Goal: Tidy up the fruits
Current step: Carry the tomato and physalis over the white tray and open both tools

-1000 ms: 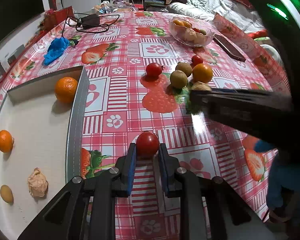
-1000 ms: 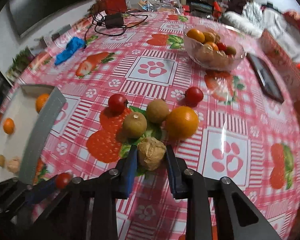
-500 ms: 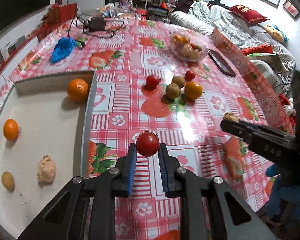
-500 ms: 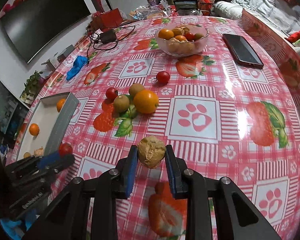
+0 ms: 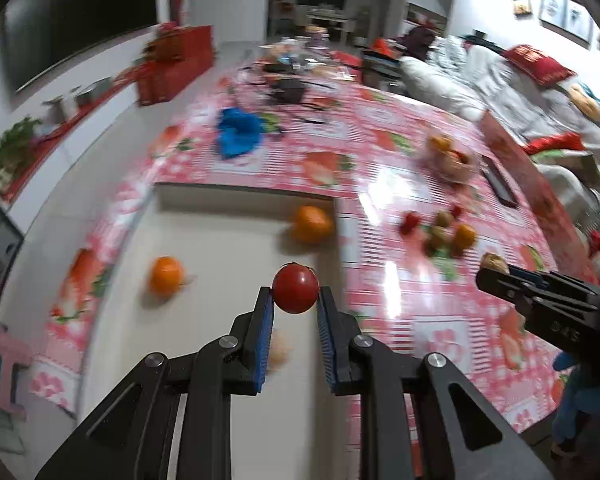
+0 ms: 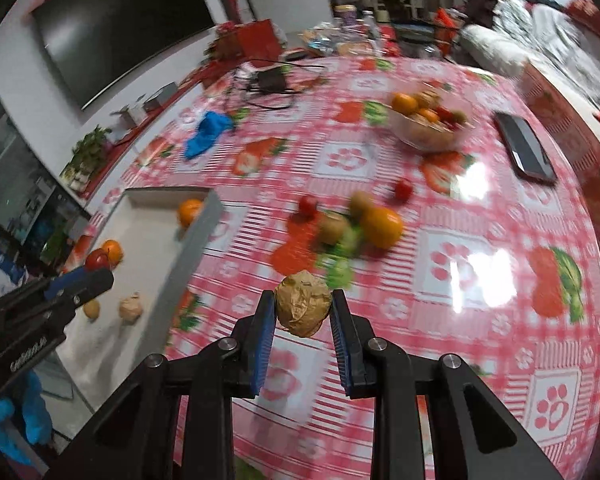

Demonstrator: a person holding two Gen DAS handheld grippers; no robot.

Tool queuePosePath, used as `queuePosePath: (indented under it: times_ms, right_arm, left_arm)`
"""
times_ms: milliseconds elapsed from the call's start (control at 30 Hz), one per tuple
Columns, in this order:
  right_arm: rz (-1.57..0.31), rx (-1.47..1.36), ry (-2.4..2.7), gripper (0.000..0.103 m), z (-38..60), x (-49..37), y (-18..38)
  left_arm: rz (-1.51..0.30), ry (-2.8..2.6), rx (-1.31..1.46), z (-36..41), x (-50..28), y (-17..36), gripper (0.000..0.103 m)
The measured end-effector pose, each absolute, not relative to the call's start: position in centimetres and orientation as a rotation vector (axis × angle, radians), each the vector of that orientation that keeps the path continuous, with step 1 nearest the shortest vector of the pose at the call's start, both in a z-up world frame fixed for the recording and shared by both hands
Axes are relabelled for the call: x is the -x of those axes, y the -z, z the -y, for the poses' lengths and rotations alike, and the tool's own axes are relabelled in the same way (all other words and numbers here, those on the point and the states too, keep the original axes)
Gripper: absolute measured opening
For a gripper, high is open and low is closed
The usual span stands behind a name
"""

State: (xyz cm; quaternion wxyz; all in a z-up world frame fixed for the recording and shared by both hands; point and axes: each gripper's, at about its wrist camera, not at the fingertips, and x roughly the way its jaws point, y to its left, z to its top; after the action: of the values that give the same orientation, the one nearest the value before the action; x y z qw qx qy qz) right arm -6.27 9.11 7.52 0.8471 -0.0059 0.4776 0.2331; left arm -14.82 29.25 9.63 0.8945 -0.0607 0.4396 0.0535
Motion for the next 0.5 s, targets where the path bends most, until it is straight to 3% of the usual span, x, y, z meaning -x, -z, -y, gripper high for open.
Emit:
queuePosePath:
  times_ms: [500]
  right_arm:
    - [-1.088,0.169,-0.691,0.029,-23.6,6.0,-4.8]
  left_arm:
    - [-1.008,-0.247,0.126,-35.6,15.3,-4.8,0.025]
